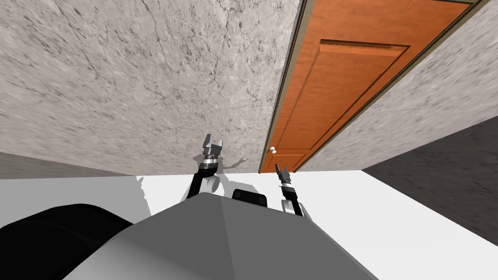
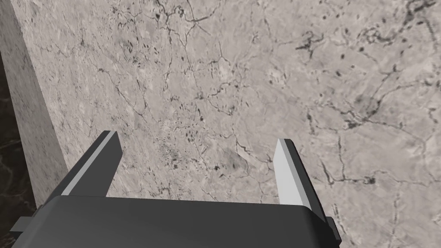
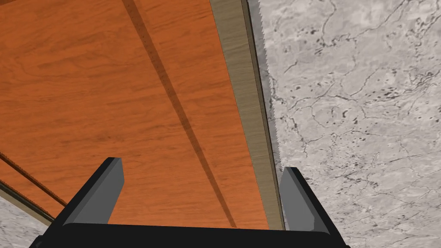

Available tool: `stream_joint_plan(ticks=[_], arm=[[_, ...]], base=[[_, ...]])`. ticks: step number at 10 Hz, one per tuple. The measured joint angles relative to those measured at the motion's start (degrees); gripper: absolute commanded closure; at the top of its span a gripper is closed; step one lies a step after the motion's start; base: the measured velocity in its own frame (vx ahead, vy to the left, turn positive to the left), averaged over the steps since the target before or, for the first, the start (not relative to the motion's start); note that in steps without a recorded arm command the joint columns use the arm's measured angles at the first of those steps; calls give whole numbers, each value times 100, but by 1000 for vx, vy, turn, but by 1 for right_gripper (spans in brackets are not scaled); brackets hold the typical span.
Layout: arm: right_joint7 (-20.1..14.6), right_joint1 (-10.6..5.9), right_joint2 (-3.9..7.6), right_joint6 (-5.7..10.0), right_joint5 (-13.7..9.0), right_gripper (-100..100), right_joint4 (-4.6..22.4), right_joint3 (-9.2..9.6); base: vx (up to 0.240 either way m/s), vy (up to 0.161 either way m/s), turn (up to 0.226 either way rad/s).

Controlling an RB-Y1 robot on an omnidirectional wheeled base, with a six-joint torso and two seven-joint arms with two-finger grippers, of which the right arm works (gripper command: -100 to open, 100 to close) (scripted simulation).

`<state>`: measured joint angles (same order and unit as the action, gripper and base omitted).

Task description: Pull the door open

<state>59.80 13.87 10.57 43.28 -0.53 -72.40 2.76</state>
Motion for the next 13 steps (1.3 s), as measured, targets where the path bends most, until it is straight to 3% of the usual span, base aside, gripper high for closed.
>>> stream_joint_plan(ticks=[13], arm=[[1480,-439,194,206,-131,-100,1556,40]], base=[[63,-71,108]])
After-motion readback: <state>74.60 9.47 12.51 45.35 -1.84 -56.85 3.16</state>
